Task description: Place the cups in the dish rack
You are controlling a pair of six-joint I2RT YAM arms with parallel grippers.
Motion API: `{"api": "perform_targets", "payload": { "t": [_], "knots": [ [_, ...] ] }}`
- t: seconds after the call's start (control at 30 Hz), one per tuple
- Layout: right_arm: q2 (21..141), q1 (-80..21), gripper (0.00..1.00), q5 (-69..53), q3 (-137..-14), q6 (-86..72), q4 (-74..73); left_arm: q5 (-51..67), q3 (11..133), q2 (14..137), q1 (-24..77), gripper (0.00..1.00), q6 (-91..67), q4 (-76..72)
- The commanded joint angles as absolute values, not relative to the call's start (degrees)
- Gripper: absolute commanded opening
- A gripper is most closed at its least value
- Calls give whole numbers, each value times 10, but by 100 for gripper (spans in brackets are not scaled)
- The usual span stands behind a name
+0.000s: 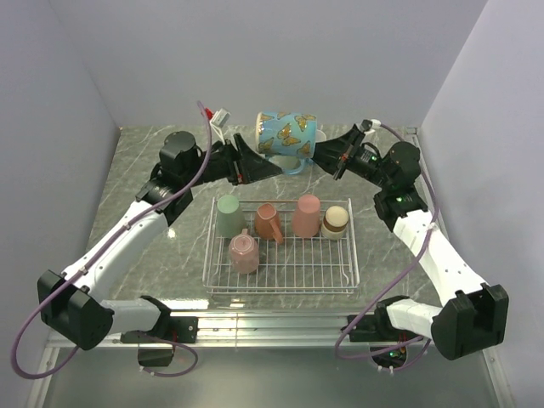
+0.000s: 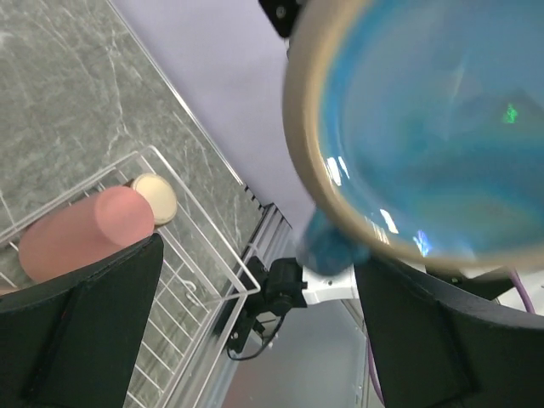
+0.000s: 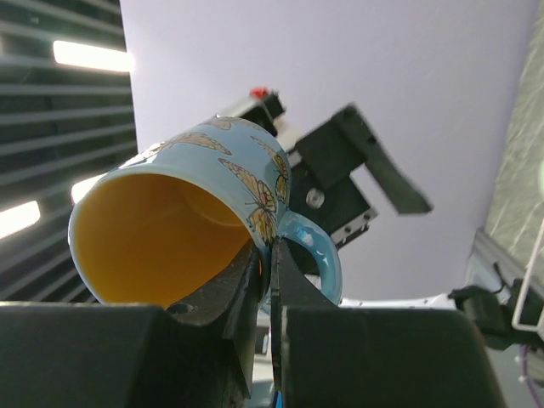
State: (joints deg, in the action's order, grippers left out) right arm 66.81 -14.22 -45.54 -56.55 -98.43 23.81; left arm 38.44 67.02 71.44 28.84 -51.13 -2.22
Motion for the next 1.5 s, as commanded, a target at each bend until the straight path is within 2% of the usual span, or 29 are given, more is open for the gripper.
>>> {"api": "perform_targets", "payload": {
  "t": [0.0, 0.17, 0.27, 0.47, 0.5, 0.57, 0.6, 0.7, 0.9, 1.07, 1.17, 1.27, 1.3, 1.4, 1.47],
  "knots": [
    [659, -164, 0, -441, -584, -1031, 338, 374, 711, 716, 287, 99, -497, -75],
    [667, -181, 0, -439, -579, -1027, 332, 374, 730, 717, 287, 99, -506, -85],
    [675, -186, 0, -441, -561, -1045, 347, 374, 736, 713, 287, 94, -514, -93],
    [694, -203, 0, -432, -519, -1109, 421, 389, 751, 715, 286, 61, -540, -129],
    [698, -206, 0, -430, -519, -1115, 429, 390, 758, 717, 286, 50, -541, -133],
    [704, -210, 0, -427, -519, -1121, 438, 395, 769, 720, 287, 35, -545, -135],
    [706, -211, 0, -425, -519, -1124, 442, 395, 773, 721, 287, 18, -544, -134],
    [714, -212, 0, -426, -521, -1134, 457, 398, 782, 726, 287, 0, -543, -123],
    [722, -213, 0, -433, -524, -1122, 454, 401, 777, 726, 286, 0, -538, -120],
    [712, -207, 0, -446, -521, -1082, 415, 343, 824, 722, 287, 0, -443, 42],
    [697, -194, 1, -460, -532, -997, 325, 300, 833, 708, 286, 0, -395, 116],
    [683, -174, 20, -465, -561, -919, 174, 279, 824, 695, 287, 0, -374, 146],
    [679, -168, 29, -459, -577, -864, 85, 277, 819, 693, 286, 0, -373, 152],
    [666, -147, 47, -435, -590, -795, -22, 270, 804, 684, 286, 0, -374, 154],
    [657, -136, 50, -428, -588, -767, -52, 265, 799, 682, 287, 0, -375, 155]
  ]
}}
